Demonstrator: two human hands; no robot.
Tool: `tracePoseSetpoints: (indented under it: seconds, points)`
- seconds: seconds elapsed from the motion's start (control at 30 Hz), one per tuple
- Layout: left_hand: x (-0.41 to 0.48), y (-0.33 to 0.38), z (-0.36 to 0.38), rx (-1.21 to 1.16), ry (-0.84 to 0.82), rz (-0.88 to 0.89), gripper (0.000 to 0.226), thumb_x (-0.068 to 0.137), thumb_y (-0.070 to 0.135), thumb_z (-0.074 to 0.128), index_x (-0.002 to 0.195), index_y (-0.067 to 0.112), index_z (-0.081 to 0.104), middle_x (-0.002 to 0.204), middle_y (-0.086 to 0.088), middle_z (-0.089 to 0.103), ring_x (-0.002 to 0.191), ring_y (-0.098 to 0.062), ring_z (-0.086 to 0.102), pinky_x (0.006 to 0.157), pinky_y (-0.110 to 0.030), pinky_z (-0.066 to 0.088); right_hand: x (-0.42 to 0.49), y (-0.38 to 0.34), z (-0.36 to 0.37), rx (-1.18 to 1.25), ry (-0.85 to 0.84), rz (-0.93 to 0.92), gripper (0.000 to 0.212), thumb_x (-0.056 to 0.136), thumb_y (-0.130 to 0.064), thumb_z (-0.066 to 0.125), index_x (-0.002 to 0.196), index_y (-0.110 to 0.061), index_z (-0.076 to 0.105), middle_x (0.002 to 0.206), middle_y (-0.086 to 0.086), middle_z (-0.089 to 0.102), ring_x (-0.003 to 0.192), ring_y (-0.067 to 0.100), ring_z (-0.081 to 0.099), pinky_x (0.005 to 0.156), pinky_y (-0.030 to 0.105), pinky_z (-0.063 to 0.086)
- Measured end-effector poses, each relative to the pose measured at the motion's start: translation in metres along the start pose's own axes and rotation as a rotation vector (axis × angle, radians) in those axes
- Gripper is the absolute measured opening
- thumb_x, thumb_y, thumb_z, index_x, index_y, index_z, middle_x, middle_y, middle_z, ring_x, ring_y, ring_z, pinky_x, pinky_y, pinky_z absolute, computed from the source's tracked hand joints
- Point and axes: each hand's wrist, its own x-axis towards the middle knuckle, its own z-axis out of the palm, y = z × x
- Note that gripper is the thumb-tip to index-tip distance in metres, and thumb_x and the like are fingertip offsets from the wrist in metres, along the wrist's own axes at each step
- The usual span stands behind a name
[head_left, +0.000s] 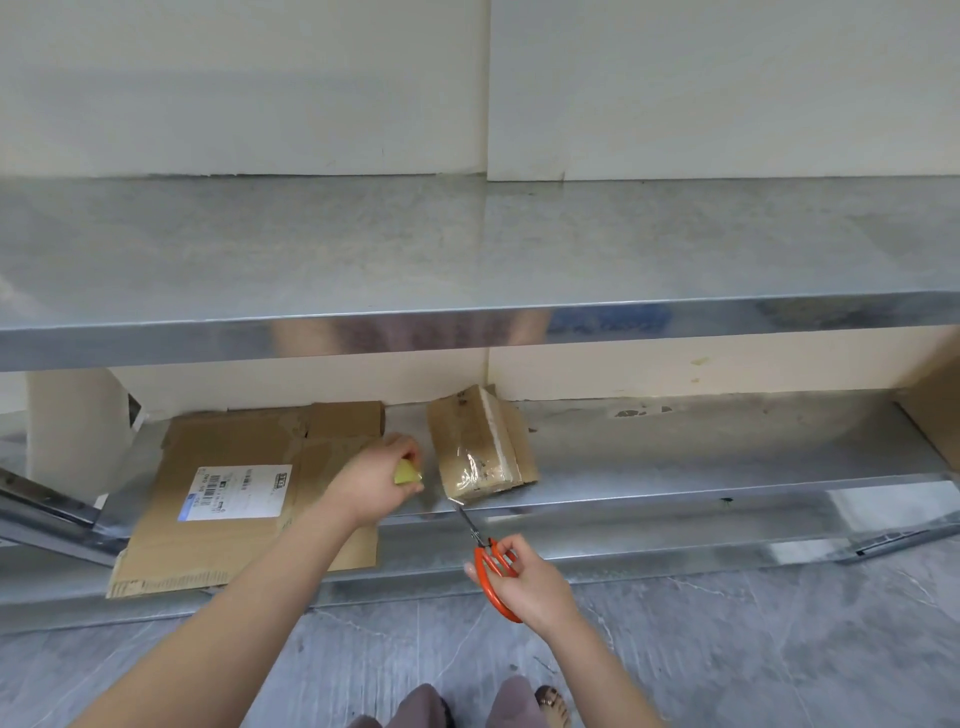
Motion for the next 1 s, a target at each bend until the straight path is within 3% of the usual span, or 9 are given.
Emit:
tracePoseSetpoints:
  seconds: [0.1, 0.27, 0.6, 0.77, 0.9, 1.0]
  points:
    - [0.002, -0.009, -0.011, 0.034, -0.016, -0.017, 0.027, 0.082, 0.027, 0.072, 0.102, 0.021, 0.055, 0.102, 0.009, 0.050, 0.095, -0.014, 0.051, 0.078, -0.028, 0.041, -0.006, 0.007, -0.006, -0.092, 0.076, -0.040, 0.049, 0.071, -0.078, 0.057, 0.100, -0.039, 0.049, 0.103, -0.014, 0.066, 0.093, 0.010, 0.063, 0.078, 0.027, 0.051]
    - [-0.002, -0.005, -0.002, 0.007, -0.031, -0.011, 0.025, 0.080, 0.029, 0.073, 0.095, 0.026, 0.053, 0.102, 0.009, 0.055, 0.092, -0.014, 0.052, 0.077, -0.028, 0.043, -0.011, 0.020, -0.024, -0.247, 0.300, -0.102, 0.040, 0.079, -0.073, 0.048, 0.105, -0.043, 0.048, 0.103, -0.014, 0.064, 0.093, 0.007, 0.064, 0.079, 0.030, 0.053]
    - [-0.001, 0.014, 0.006, -0.009, 0.002, 0.003, 0.023, 0.083, 0.030, 0.069, 0.095, 0.027, 0.049, 0.112, 0.010, 0.050, 0.095, -0.016, 0.053, 0.082, -0.032, 0.047, -0.004, 0.031, -0.037, -0.441, 0.219, -0.152, 0.052, 0.074, -0.077, 0.043, 0.113, -0.044, 0.043, 0.116, -0.021, 0.056, 0.106, 0.011, 0.060, 0.087, 0.035, 0.042]
    - [0.009, 0.028, 0.001, 0.018, 0.021, -0.018, 0.031, 0.086, 0.031, 0.066, 0.111, 0.017, 0.054, 0.120, 0.005, 0.050, 0.101, -0.020, 0.054, 0.085, -0.033, 0.048, -0.002, 0.031, -0.037, -0.554, 0.196, -0.164, 0.049, 0.078, -0.073, 0.041, 0.117, -0.042, 0.043, 0.119, -0.017, 0.056, 0.108, 0.013, 0.058, 0.086, 0.036, 0.037]
    - [0.011, 0.036, -0.002, -0.013, 0.082, -0.058, 0.022, 0.084, 0.030, 0.067, 0.099, 0.023, 0.053, 0.109, 0.006, 0.051, 0.091, -0.018, 0.052, 0.074, -0.028, 0.042, 0.000, 0.030, -0.048, -0.489, 0.252, -0.187, 0.045, 0.079, -0.070, 0.043, 0.115, -0.044, 0.045, 0.116, -0.018, 0.058, 0.108, 0.012, 0.058, 0.086, 0.033, 0.041]
    - [0.007, 0.038, -0.001, -0.093, 0.133, -0.060, 0.023, 0.082, 0.027, 0.071, 0.096, 0.021, 0.055, 0.103, 0.005, 0.053, 0.091, -0.018, 0.053, 0.076, -0.028, 0.042, 0.003, 0.028, -0.059, -0.411, 0.272, -0.202, 0.047, 0.077, -0.073, 0.042, 0.112, -0.043, 0.046, 0.118, -0.020, 0.058, 0.109, 0.010, 0.059, 0.085, 0.032, 0.044]
